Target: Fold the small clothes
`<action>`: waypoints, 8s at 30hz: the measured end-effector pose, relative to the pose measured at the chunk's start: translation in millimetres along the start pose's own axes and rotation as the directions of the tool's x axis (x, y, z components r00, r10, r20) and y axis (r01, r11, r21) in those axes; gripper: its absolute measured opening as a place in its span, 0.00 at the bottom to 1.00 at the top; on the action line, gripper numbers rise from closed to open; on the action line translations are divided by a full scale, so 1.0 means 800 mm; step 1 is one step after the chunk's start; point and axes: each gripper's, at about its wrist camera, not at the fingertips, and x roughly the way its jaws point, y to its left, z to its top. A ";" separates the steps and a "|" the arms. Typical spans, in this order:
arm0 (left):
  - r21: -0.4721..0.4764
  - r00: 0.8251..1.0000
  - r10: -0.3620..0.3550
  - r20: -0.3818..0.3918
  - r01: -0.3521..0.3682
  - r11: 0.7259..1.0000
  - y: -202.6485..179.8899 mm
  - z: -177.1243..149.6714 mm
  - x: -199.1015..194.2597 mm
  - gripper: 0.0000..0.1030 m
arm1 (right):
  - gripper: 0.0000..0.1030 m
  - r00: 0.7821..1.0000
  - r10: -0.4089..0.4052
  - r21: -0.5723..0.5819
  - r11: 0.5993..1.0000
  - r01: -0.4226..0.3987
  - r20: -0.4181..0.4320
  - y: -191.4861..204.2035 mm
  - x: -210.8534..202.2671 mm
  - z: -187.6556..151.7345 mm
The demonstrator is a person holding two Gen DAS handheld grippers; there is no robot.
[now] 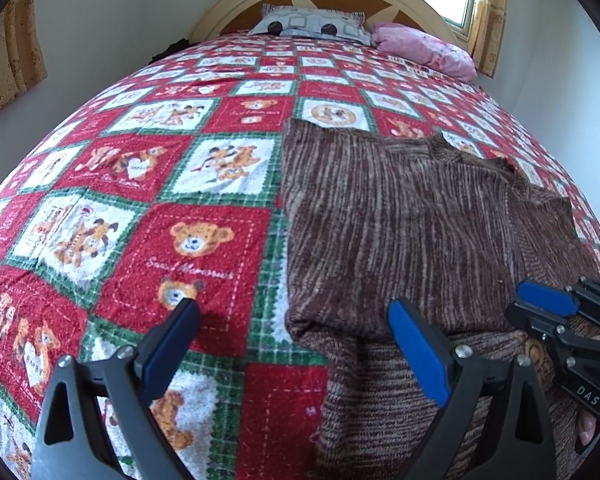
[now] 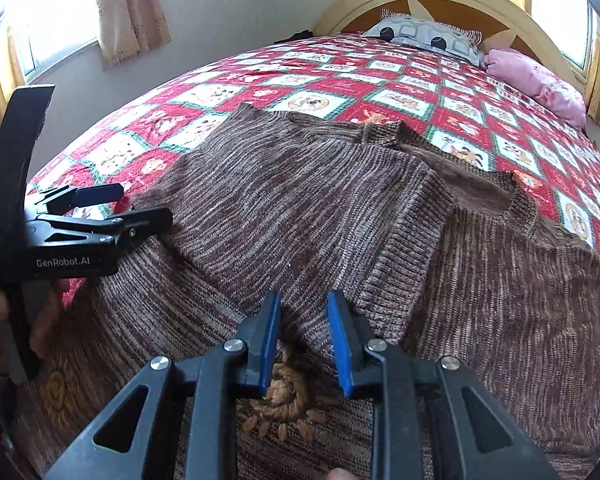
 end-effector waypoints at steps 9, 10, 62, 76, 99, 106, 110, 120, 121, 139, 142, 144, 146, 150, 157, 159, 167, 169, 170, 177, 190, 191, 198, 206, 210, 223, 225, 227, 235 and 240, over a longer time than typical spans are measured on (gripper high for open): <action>0.010 1.000 0.006 -0.010 -0.006 1.000 0.000 -0.010 -0.006 0.99 | 0.25 0.999 -0.043 0.001 0.999 0.043 -0.002 0.006 -0.004 -0.001; 0.012 1.000 0.008 -0.010 -0.008 1.000 0.000 -0.010 -0.006 0.99 | 0.25 0.999 -0.046 0.000 0.999 0.046 -0.006 0.006 -0.004 -0.001; -0.013 0.999 -0.050 -0.016 0.050 0.999 -0.016 -0.060 -0.076 0.99 | 0.31 0.983 -0.183 0.351 0.920 0.172 -0.005 -0.180 -0.109 -0.099; 0.046 0.999 -0.034 0.002 0.034 0.998 -0.033 -0.119 -0.131 0.99 | 0.31 0.980 -0.199 0.344 0.920 0.188 -0.003 -0.136 -0.160 -0.168; 0.182 1.000 -0.002 -0.012 0.004 0.983 -0.057 -0.203 -0.168 0.99 | 0.35 0.969 -0.248 0.338 0.913 0.229 0.015 -0.062 -0.225 -0.266; 0.164 1.000 -0.001 -0.013 0.003 0.986 -0.055 -0.217 -0.177 0.99 | 0.38 0.968 -0.248 0.345 0.911 0.224 0.025 -0.049 -0.237 -0.286; 0.168 1.000 0.002 -0.009 -0.001 0.986 -0.056 -0.226 -0.183 0.99 | 0.38 0.967 -0.254 0.349 0.909 0.226 0.034 -0.043 -0.243 -0.297; 0.134 1.000 -0.018 -0.020 0.020 0.991 -0.051 -0.238 -0.187 0.99 | 0.38 0.969 -0.244 0.354 0.910 0.215 0.037 -0.034 -0.253 -0.309; 0.131 1.000 -0.019 -0.019 0.021 0.991 -0.051 -0.239 -0.188 0.99 | 0.38 0.969 -0.243 0.355 0.910 0.214 0.038 -0.033 -0.253 -0.310; 0.107 0.999 -0.033 -0.016 0.034 0.994 -0.055 -0.267 -0.208 0.98 | 0.38 0.969 -0.244 0.385 0.899 0.210 0.042 -0.030 -0.288 -0.360; 0.113 0.999 -0.035 -0.018 0.037 0.993 -0.059 -0.269 -0.210 0.98 | 0.38 0.966 -0.257 0.388 0.893 0.228 0.025 -0.028 -0.290 -0.364; 0.112 0.999 -0.039 -0.017 0.041 0.993 -0.058 -0.270 -0.211 0.98 | 0.38 0.967 -0.253 0.402 0.887 0.225 0.015 -0.029 -0.291 -0.370; 0.112 0.999 -0.040 -0.012 0.041 0.993 -0.058 -0.272 -0.211 0.98 | 0.38 0.972 -0.233 0.424 0.884 0.198 0.031 -0.032 -0.294 -0.377; 0.115 0.999 -0.034 -0.001 0.034 0.993 -0.061 -0.276 -0.212 0.98 | 0.38 0.975 -0.217 0.428 0.886 0.180 0.038 -0.030 -0.294 -0.376; 0.100 0.999 -0.046 0.003 0.046 0.994 -0.059 -0.279 -0.215 0.97 | 0.38 0.980 -0.193 0.417 0.896 0.153 0.055 -0.025 -0.292 -0.376; 0.097 0.999 -0.051 -0.002 0.051 0.994 -0.058 -0.281 -0.217 0.96 | 0.38 0.982 -0.179 0.434 0.891 0.136 0.059 -0.028 -0.293 -0.377; 0.089 0.998 -0.069 0.003 0.068 0.994 -0.057 -0.287 -0.222 0.94 | 0.32 0.985 -0.153 0.456 0.884 0.102 0.077 -0.029 -0.294 -0.380; 0.080 0.997 -0.079 0.009 0.078 0.994 -0.054 -0.287 -0.226 0.86 | 0.23 0.987 -0.138 0.466 0.881 0.084 0.084 -0.032 -0.295 -0.381; 0.078 0.997 -0.079 0.009 0.078 0.994 -0.054 -0.288 -0.227 0.85 | 0.23 0.988 -0.125 0.475 0.878 0.069 0.089 -0.033 -0.295 -0.382; 0.053 0.995 -0.098 0.007 0.098 0.994 -0.049 -0.289 -0.228 0.84 | 0.23 0.989 -0.092 0.514 0.857 0.020 0.114 -0.038 -0.295 -0.387; -0.070 0.971 -0.237 0.014 0.238 0.969 -0.002 -0.265 -0.233 0.09 | 0.06 0.972 -0.030 0.499 0.861 -0.094 0.233 -0.042 -0.322 -0.383; -0.064 0.971 -0.238 0.015 0.238 0.969 -0.004 -0.265 -0.233 0.09 | 0.06 0.975 -0.033 0.506 0.859 -0.085 0.219 -0.044 -0.319 -0.385; -0.056 0.954 -0.289 0.078 0.294 0.954 -0.002 -0.249 -0.257 0.09 | 0.05 0.946 0.007 0.493 0.852 -0.176 0.326 -0.046 -0.350 -0.373; -0.067 0.930 -0.340 0.138 0.351 0.934 0.007 -0.207 -0.267 0.09 | 0.05 0.920 0.031 0.503 0.830 -0.241 0.390 -0.053 -0.376 -0.342; -0.081 0.918 -0.361 0.163 0.377 0.922 0.013 -0.181 -0.269 0.09 | 0.05 0.905 0.040 0.498 0.824 -0.270 0.425 -0.064 -0.386 -0.320; -0.077 0.907 -0.367 0.206 0.389 0.918 0.019 -0.113 -0.255 0.08 | 0.05 0.889 0.026 0.498 0.821 -0.280 0.457 -0.118 -0.383 -0.250; -0.100 0.906 -0.370 0.203 0.396 0.913 0.022 -0.100 -0.245 0.08 | 0.05 0.890 0.020 0.497 0.824 -0.273 0.456 -0.127 -0.381 -0.238; -0.120 0.910 -0.362 0.202 0.390 0.913 0.025 -0.088 -0.235 0.08 | 0.05 0.889 0.015 0.499 0.823 -0.271 0.458 -0.136 -0.376 -0.225; -0.134 0.926 -0.326 0.192 0.354 0.926 0.018 -0.043 -0.196 0.08 | 0.05 0.891 0.004 0.509 0.820 -0.263 0.454 -0.165 -0.343 -0.173; -0.137 0.930 -0.313 0.194 0.342 0.930 0.014 -0.005 -0.174 0.08 | 0.05 0.895 -0.011 0.532 0.808 -0.255 0.446 -0.190 -0.318 -0.139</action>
